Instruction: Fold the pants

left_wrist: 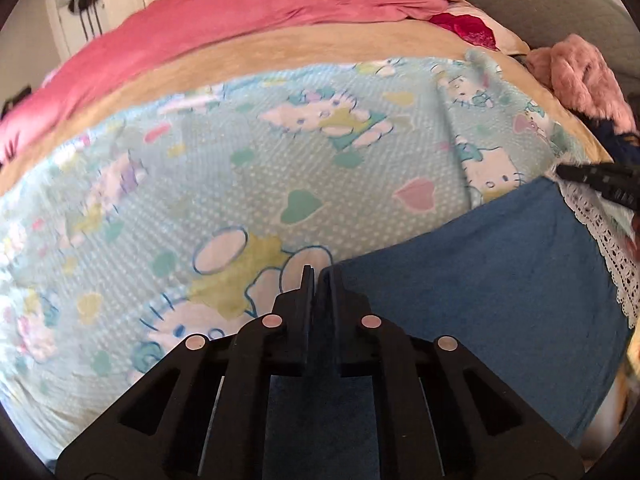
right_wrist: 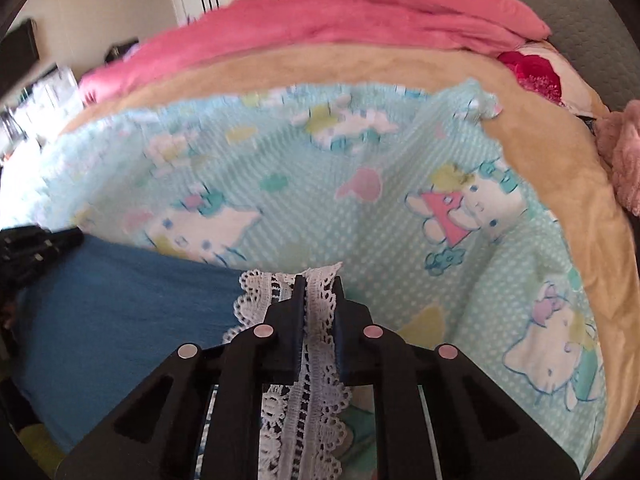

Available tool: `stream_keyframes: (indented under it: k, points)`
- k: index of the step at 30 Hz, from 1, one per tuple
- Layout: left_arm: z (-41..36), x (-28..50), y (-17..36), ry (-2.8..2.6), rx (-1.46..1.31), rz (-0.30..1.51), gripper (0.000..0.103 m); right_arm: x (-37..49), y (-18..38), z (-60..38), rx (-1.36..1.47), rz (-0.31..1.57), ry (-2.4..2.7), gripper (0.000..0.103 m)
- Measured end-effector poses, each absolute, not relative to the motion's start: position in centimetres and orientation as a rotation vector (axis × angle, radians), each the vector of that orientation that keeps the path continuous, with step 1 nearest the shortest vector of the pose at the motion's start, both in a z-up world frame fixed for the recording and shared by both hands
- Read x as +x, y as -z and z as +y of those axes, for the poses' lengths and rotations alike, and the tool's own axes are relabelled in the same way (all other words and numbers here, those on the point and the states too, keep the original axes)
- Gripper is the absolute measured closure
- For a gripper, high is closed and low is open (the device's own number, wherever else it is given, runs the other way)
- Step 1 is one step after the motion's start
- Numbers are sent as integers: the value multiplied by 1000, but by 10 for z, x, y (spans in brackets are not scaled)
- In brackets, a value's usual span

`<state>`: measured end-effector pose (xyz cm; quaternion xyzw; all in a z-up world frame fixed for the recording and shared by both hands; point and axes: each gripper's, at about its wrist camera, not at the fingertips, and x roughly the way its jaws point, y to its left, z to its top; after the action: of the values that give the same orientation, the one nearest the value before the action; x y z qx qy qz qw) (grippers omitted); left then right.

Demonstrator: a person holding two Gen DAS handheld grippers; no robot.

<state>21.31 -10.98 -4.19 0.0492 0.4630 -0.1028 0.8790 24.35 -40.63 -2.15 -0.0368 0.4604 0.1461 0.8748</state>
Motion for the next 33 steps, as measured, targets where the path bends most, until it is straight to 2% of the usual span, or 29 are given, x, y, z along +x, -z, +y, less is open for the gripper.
stream_keyframes:
  k: [1,3,4,5,7,10,11,12,18,20,24,25,26,27,30,33]
  points:
    - [-107,213,42,214,98,963,96,244,24,-406,-85,962,-296,88]
    - [-101,210,39,210,102,950,83,244,22,-410,-66,962,-288,81]
    - [-97,208,37,200,101,949,80,242,18,-413,-55,960,-274,69]
    - [-90,205,32,190,86,948,78,238,11,-419,-50,943,-252,63]
    - [-78,197,22,183,55,933,72,227,-4,-428,-39,899,-236,62]
    - [-63,178,6,112,79,908,55,197,-29,-438,-13,820,-246,53]
    - [-57,168,1,96,78,901,47,187,-33,-439,-12,806,-256,52]
    - [-52,160,-2,88,73,897,43,171,-37,-438,-22,788,-266,51]
    - [-32,105,-8,34,83,898,30,114,-27,-422,-67,797,-300,51]
    - [-23,86,-3,-19,119,913,24,102,-17,-421,-85,831,-247,46]
    - [-3,67,12,-169,208,955,20,93,2,-440,3,906,-170,46]
    - [6,64,18,-202,217,970,20,93,5,-444,16,922,-161,52]
    - [14,63,23,-216,221,981,20,92,8,-444,24,945,-170,84]
    - [25,62,29,-221,206,1001,21,91,10,-444,49,967,-208,96]
    - [53,60,36,-197,83,1025,21,77,1,-439,44,966,-245,95]
    - [58,61,33,-193,87,1017,19,68,5,-438,29,984,-219,94]
